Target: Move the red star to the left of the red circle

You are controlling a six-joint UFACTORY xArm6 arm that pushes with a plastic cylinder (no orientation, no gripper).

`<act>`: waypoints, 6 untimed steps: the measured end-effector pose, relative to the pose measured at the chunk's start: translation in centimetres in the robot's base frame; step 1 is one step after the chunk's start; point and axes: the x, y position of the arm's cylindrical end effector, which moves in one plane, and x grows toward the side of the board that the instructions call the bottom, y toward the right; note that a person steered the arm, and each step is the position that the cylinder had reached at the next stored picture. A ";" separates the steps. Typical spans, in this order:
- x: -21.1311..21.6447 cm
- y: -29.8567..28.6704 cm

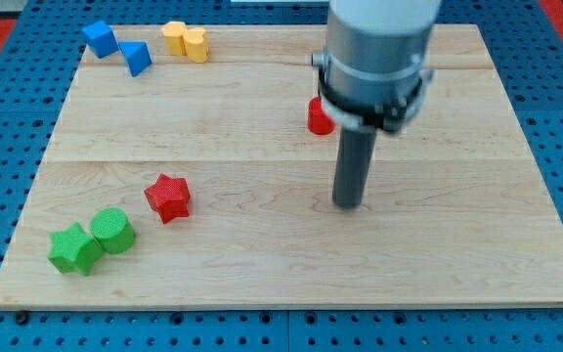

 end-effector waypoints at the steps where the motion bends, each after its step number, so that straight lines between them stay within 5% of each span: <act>1: 2.7 -10.9; 3: -7.1 -20.2; 4: -4.7 -26.2; 5: -8.7 -25.7; 6: -11.0 -14.8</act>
